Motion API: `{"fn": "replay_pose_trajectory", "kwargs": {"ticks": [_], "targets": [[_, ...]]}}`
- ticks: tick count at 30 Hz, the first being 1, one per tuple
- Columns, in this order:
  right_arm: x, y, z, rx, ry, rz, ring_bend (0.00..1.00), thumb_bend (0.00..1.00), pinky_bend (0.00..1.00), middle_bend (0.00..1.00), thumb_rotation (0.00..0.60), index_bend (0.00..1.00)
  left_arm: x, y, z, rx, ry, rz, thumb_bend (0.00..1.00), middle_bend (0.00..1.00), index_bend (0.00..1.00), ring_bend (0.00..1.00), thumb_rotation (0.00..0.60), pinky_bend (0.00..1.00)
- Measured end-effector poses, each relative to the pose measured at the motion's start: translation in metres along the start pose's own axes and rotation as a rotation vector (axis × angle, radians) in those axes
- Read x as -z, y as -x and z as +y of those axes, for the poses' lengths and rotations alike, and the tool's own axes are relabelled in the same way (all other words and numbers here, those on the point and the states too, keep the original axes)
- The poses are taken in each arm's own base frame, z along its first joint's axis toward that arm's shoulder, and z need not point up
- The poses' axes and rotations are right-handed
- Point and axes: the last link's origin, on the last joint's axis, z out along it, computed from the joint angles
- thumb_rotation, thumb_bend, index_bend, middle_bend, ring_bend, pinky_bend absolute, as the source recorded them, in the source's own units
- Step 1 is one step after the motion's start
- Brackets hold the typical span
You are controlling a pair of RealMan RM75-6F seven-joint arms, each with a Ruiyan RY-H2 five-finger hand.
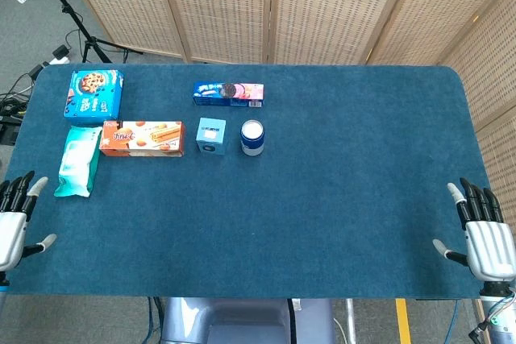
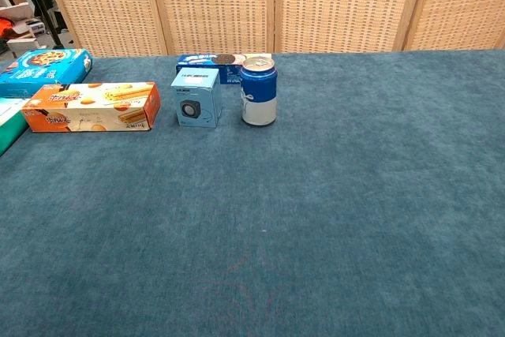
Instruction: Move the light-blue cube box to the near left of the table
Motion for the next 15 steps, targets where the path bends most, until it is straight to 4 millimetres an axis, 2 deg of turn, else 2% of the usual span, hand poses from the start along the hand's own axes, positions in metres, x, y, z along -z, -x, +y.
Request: {"fn": "replay_pose_trajectory", "kwargs": {"ticks": [9, 15], "targets": [[0.001, -0.001, 0.0, -0.004, -0.002, 0.001, 0.0, 0.0, 0.0, 0.0, 0.6, 0.0, -0.004, 0.001, 0.002, -0.01, 0.018, -0.011, 0.06, 0.0, 0.0, 0.0, 0.6, 0.0], [-0.002, -0.002, 0.004, -0.013, 0.016, 0.003, 0.0, 0.0, 0.0, 0.0, 0.6, 0.0, -0.023, -0.006, 0.016, 0.009, 0.088, 0.011, 0.06, 0.0, 0.0, 0.0, 0.6, 0.0]]}}
